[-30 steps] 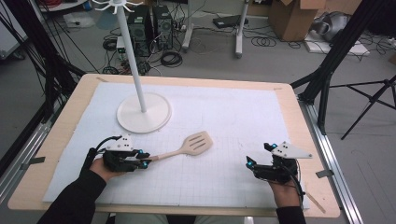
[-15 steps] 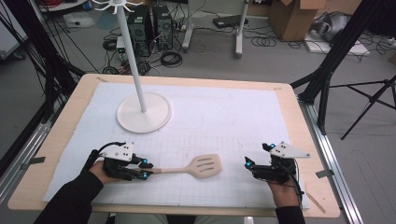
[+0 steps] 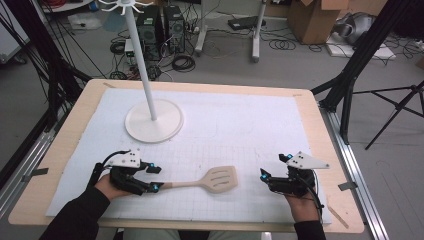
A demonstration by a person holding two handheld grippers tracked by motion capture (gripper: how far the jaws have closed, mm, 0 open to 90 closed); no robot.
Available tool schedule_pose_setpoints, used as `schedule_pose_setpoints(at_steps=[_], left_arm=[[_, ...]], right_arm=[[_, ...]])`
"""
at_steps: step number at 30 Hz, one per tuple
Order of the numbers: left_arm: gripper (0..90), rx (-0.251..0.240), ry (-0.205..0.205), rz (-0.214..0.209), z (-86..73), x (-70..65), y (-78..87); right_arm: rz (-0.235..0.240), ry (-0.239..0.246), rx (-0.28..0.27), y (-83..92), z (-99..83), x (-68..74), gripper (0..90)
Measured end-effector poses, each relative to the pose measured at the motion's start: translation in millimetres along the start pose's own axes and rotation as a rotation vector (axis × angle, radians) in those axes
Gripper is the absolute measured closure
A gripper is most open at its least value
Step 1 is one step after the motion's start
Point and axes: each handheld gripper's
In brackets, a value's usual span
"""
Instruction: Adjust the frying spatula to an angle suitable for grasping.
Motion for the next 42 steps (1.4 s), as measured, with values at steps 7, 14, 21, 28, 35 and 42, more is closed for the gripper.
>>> schedule_pose_setpoints(at_steps=[7,14,21,28,35,42], left_arm=[[20.3,-0.167,0.090,0.259,-11.3,-0.5,33.1],[19.6,-0.232,0.142,0.405,-18.1,-2.7,60.5],[19.6,-0.254,0.154,0.462,-24.4,-4.1,71.4],[19.6,-0.261,0.161,0.461,-25.4,-3.6,71.0],[19.8,-0.265,0.172,0.463,-26.9,-2.7,71.6],[20.2,-0.265,0.181,0.453,-27.0,-2.9,70.0]], right_arm=[[0.082,0.041,-0.012,-5.8,5.2,13.4,16.1],[0.241,0.130,0.003,-22.1,23.7,44.1,16.2],[0.400,0.362,0.184,-77.4,45.0,104.3,23.9],[0.500,0.384,0.302,-121.4,56.5,130.6,25.2],[0.542,0.453,0.414,-141.5,54.3,144.7,38.9],[0.538,0.552,0.532,-159.3,50.2,157.3,50.5]])
Point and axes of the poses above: each handheld gripper's, and its own axes: y roughly backward along the jaws, z roughly out of its top, x roughly to its left, and after that the axes turned 10 degrees about -y, right-handed
